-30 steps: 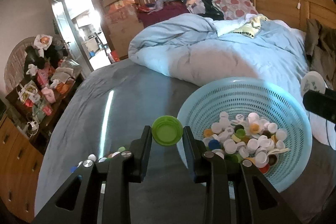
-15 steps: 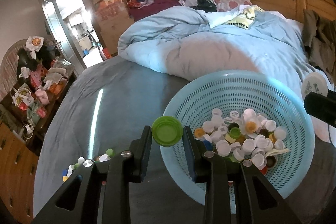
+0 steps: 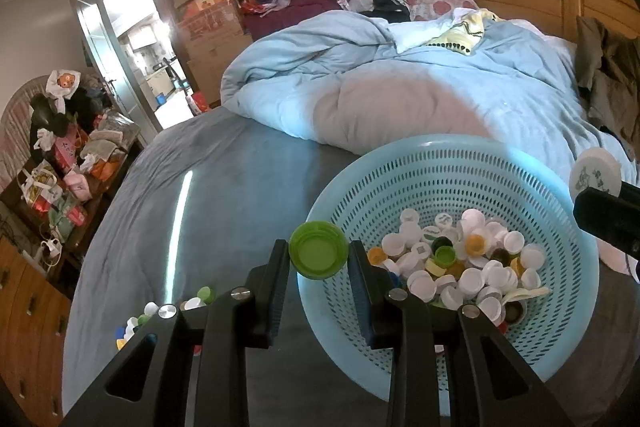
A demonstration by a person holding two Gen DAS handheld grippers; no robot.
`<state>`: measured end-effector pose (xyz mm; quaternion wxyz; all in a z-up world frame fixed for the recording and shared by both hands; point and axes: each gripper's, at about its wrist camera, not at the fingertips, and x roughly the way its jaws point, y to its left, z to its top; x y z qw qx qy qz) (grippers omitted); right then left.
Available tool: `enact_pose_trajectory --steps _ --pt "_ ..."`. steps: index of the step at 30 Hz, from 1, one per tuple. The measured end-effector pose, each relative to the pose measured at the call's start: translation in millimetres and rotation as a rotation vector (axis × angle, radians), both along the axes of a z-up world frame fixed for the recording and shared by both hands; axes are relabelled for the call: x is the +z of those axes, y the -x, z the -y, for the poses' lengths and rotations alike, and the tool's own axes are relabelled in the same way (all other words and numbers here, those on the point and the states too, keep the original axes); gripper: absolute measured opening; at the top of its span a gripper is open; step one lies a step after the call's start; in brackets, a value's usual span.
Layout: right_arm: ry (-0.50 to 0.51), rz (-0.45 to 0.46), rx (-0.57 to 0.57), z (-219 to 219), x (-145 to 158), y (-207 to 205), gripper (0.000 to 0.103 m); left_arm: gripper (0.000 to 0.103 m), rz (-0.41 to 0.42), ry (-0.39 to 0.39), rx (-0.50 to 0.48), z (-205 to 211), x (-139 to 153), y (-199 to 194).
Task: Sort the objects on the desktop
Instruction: 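Open both tools to drop the caps into the basket, then move both open tools back toward the cap pile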
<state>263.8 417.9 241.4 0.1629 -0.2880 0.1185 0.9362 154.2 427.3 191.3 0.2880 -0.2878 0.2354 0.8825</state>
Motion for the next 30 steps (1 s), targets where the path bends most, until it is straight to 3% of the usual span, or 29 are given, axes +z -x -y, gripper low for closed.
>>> enact_pose_trajectory --steps 5,6,7,9,16,20,24,27,29,30 --pt "-0.001 0.0 -0.004 0 0 0 0.01 0.033 0.006 0.004 -0.009 -3 0 1" --pt "-0.003 -0.002 -0.008 -1 1 0 0.011 0.047 0.01 0.011 -0.015 -5 0 1" --pt "-0.003 -0.002 -0.012 0 0 0 0.019 0.072 0.007 0.016 -0.019 -6 -1 0" --pt "0.001 -0.014 -0.026 -2 0 -3 0.028 0.088 -0.035 0.011 -0.007 -5 2 -3" --pt "-0.005 -0.033 -0.036 0 8 -8 0.028 0.088 -0.042 -0.01 0.006 4 11 -4" --pt "0.003 -0.056 -0.017 10 13 -13 0.028 0.089 -0.028 -0.047 0.016 33 12 -1" --pt "-0.011 -0.042 0.058 42 0 -18 0.031 0.094 0.04 -0.105 0.108 111 -10 24" --pt "0.014 0.019 0.13 72 -31 -14 0.031 0.094 0.132 -0.121 0.222 189 -45 54" --pt "0.047 0.074 0.18 92 -56 -9 0.031 0.09 0.2 -0.121 0.319 244 -74 76" --pt "0.055 0.098 0.197 101 -66 -7 0.031 0.083 0.235 -0.129 0.36 269 -87 85"
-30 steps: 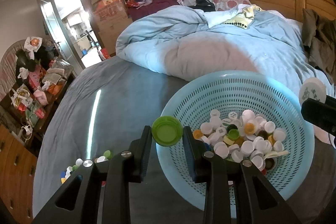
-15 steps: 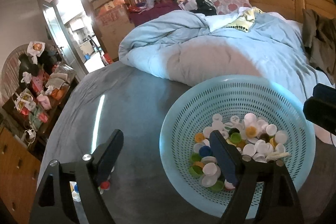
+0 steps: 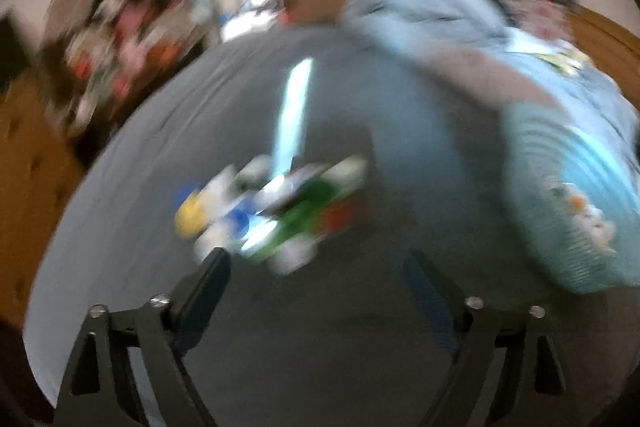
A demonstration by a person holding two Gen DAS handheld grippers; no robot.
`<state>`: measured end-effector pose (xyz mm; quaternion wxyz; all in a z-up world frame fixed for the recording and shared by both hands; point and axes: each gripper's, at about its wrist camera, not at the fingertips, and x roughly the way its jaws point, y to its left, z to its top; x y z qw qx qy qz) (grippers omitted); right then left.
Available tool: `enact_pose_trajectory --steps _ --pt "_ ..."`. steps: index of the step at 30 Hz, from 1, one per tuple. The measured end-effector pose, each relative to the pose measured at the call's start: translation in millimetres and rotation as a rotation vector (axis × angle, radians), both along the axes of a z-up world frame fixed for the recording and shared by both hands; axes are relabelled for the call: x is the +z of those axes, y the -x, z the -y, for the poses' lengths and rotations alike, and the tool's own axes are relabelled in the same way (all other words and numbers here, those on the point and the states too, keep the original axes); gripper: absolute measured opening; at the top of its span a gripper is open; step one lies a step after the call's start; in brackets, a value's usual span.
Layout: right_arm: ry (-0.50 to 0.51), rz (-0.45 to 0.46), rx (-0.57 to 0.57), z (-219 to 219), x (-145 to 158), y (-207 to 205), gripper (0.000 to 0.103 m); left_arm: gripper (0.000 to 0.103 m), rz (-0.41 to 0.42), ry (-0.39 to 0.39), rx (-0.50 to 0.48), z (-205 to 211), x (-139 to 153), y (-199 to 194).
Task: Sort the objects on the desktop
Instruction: 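Move both open tools back toward the cap pile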
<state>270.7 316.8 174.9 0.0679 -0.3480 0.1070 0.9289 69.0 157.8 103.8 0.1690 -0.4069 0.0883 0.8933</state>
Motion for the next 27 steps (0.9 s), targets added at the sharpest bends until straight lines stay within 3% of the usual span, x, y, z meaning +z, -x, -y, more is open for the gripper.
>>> enact_pose_trajectory --steps 3,6,12,17,19,21,22,24,25,27 --pt "0.027 0.071 0.047 22 -29 6 0.031 0.077 0.102 -0.007 0.094 67 -42 30" --pt "0.045 0.128 0.074 33 -49 14 0.031 0.075 0.175 -0.032 0.096 90 -71 49" --pt "0.03 0.174 0.086 41 -60 27 0.031 0.076 0.15 -0.096 -0.003 77 -87 71" --pt "0.027 0.198 0.083 46 -66 38 0.031 0.076 0.137 -0.08 -0.006 65 -95 90" --pt "0.027 0.201 0.091 51 -68 42 0.031 0.047 0.142 -0.038 0.011 65 -95 96" --pt "0.031 0.203 0.109 58 -69 46 0.031 0.029 0.163 -0.037 0.011 69 -92 101" --pt "0.032 0.203 0.116 60 -70 47 0.031 0.002 0.197 -0.046 0.003 72 -88 101" --pt "0.032 0.199 0.135 67 -70 50 0.031 0.0 0.226 -0.069 -0.032 77 -71 92" --pt "0.035 0.198 0.144 70 -71 51 0.031 0.0 0.198 -0.1 -0.072 80 -53 78" --pt "0.04 0.195 0.161 77 -72 53 0.031 0.0 0.175 -0.07 -0.112 84 -42 61"
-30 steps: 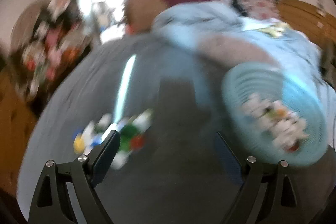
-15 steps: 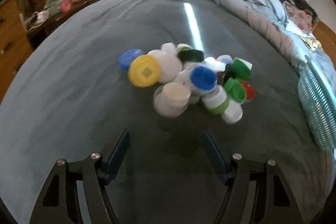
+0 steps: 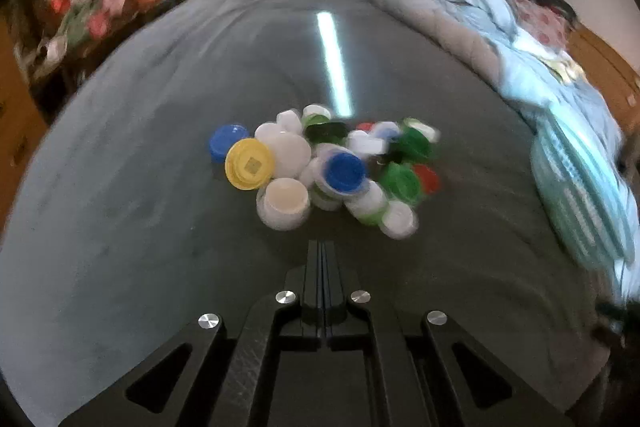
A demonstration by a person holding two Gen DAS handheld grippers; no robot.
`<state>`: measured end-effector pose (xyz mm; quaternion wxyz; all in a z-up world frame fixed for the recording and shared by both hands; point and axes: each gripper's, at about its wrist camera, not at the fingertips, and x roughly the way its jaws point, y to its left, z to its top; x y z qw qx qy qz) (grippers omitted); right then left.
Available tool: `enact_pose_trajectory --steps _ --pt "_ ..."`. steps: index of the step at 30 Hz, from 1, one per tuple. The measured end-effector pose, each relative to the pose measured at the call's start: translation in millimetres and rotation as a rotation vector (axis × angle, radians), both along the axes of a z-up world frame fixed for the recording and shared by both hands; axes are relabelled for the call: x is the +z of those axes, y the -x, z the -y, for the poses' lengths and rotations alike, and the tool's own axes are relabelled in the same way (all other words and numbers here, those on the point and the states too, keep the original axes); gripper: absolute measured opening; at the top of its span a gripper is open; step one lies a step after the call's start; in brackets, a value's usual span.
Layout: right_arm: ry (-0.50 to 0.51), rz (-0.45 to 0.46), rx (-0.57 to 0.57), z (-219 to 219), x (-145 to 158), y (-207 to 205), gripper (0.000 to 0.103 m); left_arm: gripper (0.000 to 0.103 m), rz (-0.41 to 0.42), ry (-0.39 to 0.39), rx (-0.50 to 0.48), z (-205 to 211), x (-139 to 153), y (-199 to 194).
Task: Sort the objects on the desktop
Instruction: 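Move both open tools back toward the cap pile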
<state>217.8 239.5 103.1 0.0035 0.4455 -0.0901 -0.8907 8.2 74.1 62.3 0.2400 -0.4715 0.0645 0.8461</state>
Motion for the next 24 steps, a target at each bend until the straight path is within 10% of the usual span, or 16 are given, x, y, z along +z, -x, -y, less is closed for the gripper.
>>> enact_pose_trajectory --steps 5,8,14,17,21,22,24 --pt "0.009 -0.003 0.044 21 -2 6 0.031 0.002 0.064 -0.034 0.094 45 -34 2" --pt "0.015 0.015 0.06 31 -7 7 0.031 0.064 -0.008 -0.131 0.133 48 -26 6" --pt "0.012 0.039 0.04 30 -12 3 0.031 0.069 -0.086 -0.04 0.058 5 -35 36" --pt "0.02 0.045 0.011 21 -13 4 0.031 0.062 -0.049 0.042 0.052 -6 -56 50" --pt "0.026 0.04 -0.013 13 -14 6 0.031 0.028 -0.044 -0.018 0.069 3 -53 52" --pt "0.03 0.038 -0.013 12 -15 7 0.031 0.0 -0.038 -0.034 0.064 6 -52 52" --pt "0.033 0.032 -0.006 14 -15 10 0.031 0.0 -0.012 -0.036 0.047 8 -50 49"
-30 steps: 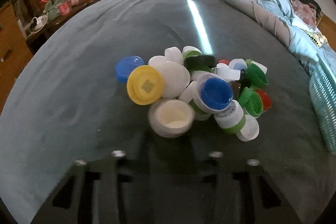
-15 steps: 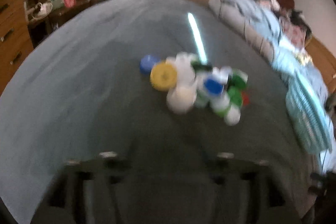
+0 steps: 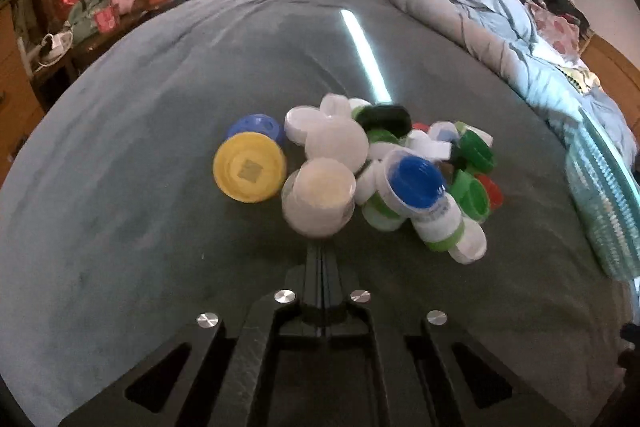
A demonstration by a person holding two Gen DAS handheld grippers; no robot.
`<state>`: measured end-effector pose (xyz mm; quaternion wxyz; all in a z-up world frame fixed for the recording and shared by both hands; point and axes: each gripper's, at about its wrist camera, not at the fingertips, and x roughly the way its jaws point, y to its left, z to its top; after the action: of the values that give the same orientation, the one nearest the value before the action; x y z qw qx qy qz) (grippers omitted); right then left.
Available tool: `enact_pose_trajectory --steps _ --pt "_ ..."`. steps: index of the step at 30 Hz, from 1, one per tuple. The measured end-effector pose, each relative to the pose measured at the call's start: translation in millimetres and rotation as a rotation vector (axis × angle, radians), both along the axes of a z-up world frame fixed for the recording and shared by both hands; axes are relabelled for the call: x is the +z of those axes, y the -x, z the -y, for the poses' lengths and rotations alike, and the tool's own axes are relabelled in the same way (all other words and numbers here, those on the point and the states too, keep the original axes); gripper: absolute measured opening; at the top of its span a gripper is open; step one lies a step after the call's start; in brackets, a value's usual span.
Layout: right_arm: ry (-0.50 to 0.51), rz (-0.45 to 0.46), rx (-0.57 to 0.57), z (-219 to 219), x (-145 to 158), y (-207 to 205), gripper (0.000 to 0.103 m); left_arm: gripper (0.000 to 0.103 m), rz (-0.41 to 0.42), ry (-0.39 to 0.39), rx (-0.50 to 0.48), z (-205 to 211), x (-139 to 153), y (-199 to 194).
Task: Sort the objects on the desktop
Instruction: 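Move both open tools back toward the cap pile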
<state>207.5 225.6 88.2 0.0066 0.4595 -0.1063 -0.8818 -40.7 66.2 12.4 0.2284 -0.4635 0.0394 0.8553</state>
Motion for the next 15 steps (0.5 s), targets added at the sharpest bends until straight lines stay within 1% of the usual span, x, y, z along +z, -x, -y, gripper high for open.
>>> enact_pose_trajectory --steps 1,4,5,6,7,8,9,10,11,12,13,14,15 --pt "0.004 -0.001 0.006 2 0 1 0.031 0.0 0.017 -0.009 -0.013 1 5 -5" --pt "0.005 -0.006 0.026 8 -1 1 0.031 0.0 -0.041 -0.076 -0.11 4 36 -40" --pt "0.016 0.0 0.033 9 -3 2 0.031 0.0 -0.06 -0.098 -0.11 7 43 -46" --pt "0.024 0.009 0.041 11 -5 4 0.031 0.003 -0.105 -0.087 -0.058 19 46 -51" --pt "0.024 0.016 0.047 13 -6 7 0.031 0.005 -0.124 -0.069 -0.006 30 45 -50" --pt "0.023 0.011 0.062 16 -6 11 0.031 0.011 -0.112 -0.062 0.049 42 39 -46" --pt "0.025 0.002 0.08 17 -4 15 0.031 0.028 -0.069 -0.077 0.107 57 30 -39" --pt "0.026 -0.009 0.094 19 -3 22 0.031 0.034 -0.017 -0.114 0.168 71 19 -31" --pt "0.031 -0.024 0.101 19 -1 34 0.031 0.034 0.008 -0.132 0.21 81 10 -27" --pt "0.041 -0.037 0.098 17 1 46 0.031 0.036 0.019 -0.137 0.222 84 4 -25" --pt "0.05 -0.05 0.09 16 1 57 0.031 0.04 0.021 -0.145 0.217 84 -3 -24" --pt "0.056 -0.066 0.071 10 3 79 0.031 0.043 -0.003 -0.142 0.207 81 -6 -26" --pt "0.047 -0.077 0.05 6 3 96 0.031 0.051 -0.018 -0.136 0.195 77 -8 -28"
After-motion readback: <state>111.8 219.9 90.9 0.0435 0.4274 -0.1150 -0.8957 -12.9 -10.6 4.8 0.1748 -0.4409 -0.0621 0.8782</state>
